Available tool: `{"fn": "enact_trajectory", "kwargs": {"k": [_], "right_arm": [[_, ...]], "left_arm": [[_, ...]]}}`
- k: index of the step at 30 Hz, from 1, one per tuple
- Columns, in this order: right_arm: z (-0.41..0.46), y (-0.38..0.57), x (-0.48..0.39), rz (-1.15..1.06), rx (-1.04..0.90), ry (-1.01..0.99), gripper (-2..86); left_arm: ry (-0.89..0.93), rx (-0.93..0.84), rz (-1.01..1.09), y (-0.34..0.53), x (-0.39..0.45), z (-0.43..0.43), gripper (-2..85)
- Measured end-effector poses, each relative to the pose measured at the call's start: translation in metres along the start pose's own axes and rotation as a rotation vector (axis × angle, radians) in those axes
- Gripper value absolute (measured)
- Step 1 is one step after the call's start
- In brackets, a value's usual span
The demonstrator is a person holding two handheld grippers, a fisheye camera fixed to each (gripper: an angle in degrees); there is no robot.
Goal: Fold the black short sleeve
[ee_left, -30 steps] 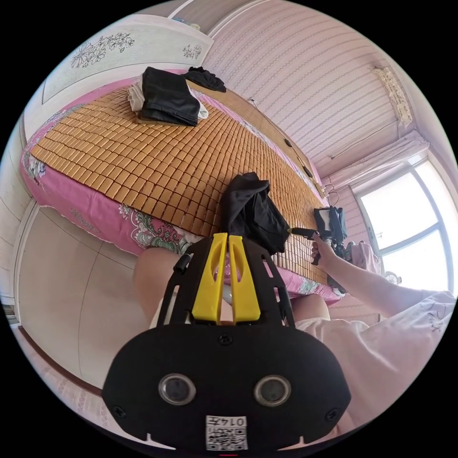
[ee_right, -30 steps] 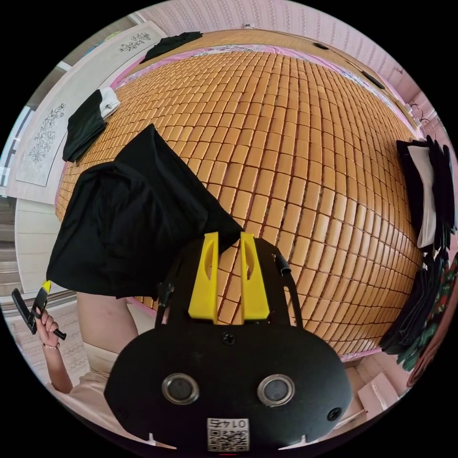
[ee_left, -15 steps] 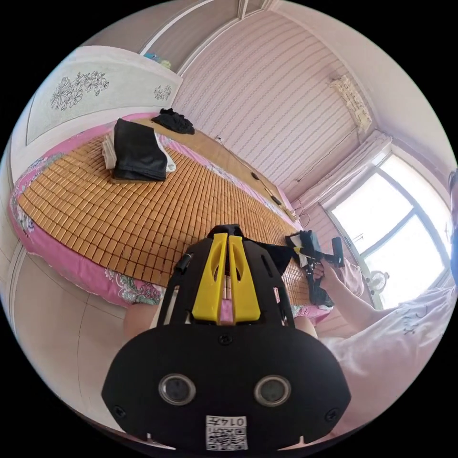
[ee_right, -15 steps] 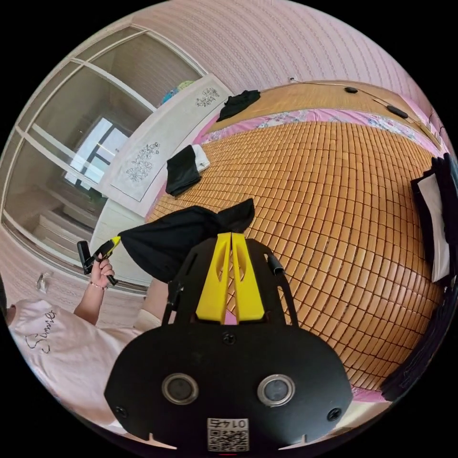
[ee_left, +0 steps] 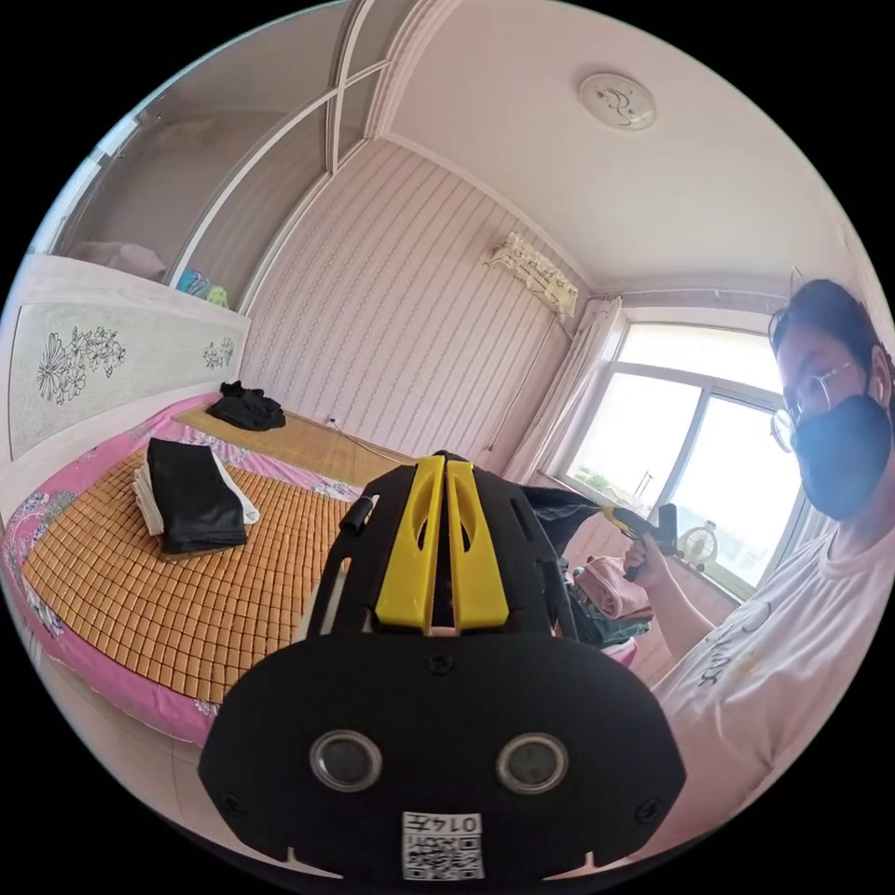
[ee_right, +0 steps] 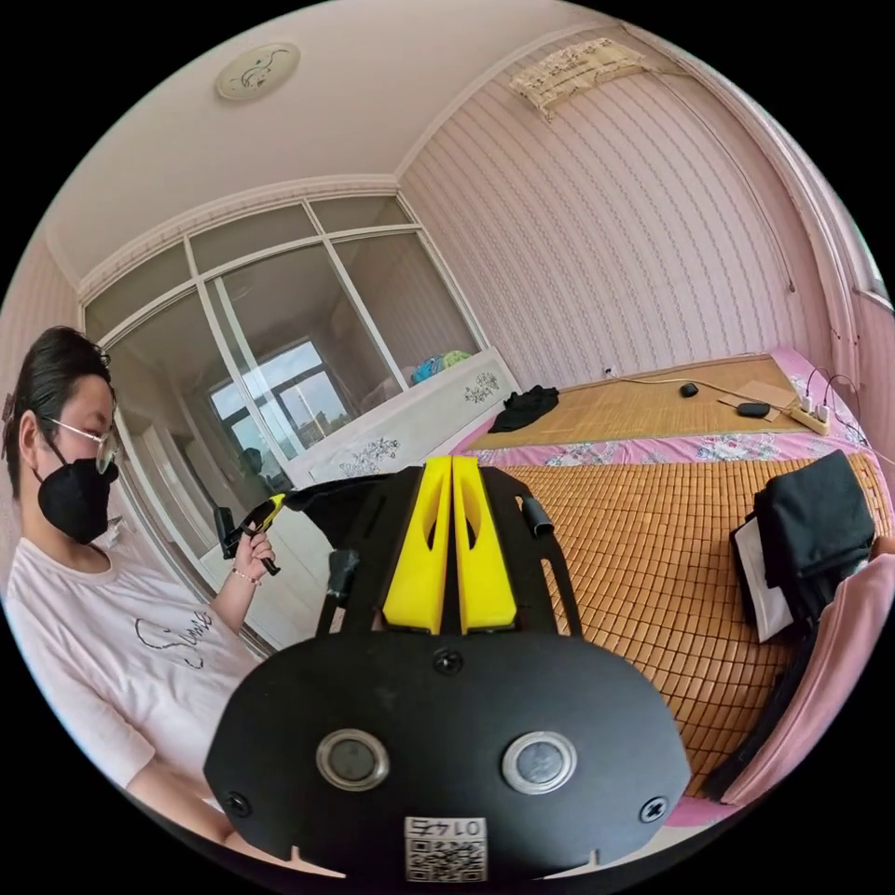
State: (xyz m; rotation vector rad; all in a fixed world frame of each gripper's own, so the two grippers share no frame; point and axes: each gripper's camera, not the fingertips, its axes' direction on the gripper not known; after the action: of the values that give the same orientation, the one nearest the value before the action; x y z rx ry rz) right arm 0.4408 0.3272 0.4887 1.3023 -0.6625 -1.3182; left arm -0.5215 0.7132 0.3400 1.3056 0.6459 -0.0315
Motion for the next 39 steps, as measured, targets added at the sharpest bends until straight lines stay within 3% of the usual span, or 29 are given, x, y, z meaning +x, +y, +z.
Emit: {"fn": "enact_trajectory", "kwargs": {"k": [7,11,16,19,22,27,31,35,39], "right_arm": [[-0.093,0.025,-0.039,-0.002,0.111,0.034,-0.5],[-0.148,0.010,-0.085,-0.172,0.285,-0.077,-0.5],[-0.186,-0.035,-0.144,-0.410,0.353,-0.094,-0.5],[-0.165,-0.069,-0.142,-0.416,0.253,-0.013,-0.5],[-0.108,-0.096,-0.100,-0.296,0.041,0.081,-0.4],[0.003,-0.097,0.004,-0.036,-0.253,0.306,-0.4],[0.017,-0.132,0.041,0.140,-0.109,0.210,-0.5],[-0.003,-0.170,0.015,-0.011,0.075,0.197,-0.5],[0.007,-0.152,0.016,-0.108,0.019,0.227,-0.5]], "left_arm": [[0.080,0.020,0.026,0.006,0.046,-0.027,-1.0],[0.153,0.169,0.119,-0.025,0.078,-0.058,-1.0],[0.200,0.357,0.268,-0.076,0.108,-0.091,-1.0],[0.157,0.331,0.267,-0.104,0.102,-0.069,-1.0],[0.093,0.175,0.139,-0.120,0.067,-0.008,-1.0],[-0.187,-0.135,0.044,-0.112,0.008,0.129,-1.0],[-0.179,-0.065,0.025,-0.139,0.011,0.163,-1.0],[-0.135,0.050,0.104,-0.177,0.025,0.167,-1.0],[-0.130,-0.027,0.125,-0.157,0.009,0.189,-1.0]]}}
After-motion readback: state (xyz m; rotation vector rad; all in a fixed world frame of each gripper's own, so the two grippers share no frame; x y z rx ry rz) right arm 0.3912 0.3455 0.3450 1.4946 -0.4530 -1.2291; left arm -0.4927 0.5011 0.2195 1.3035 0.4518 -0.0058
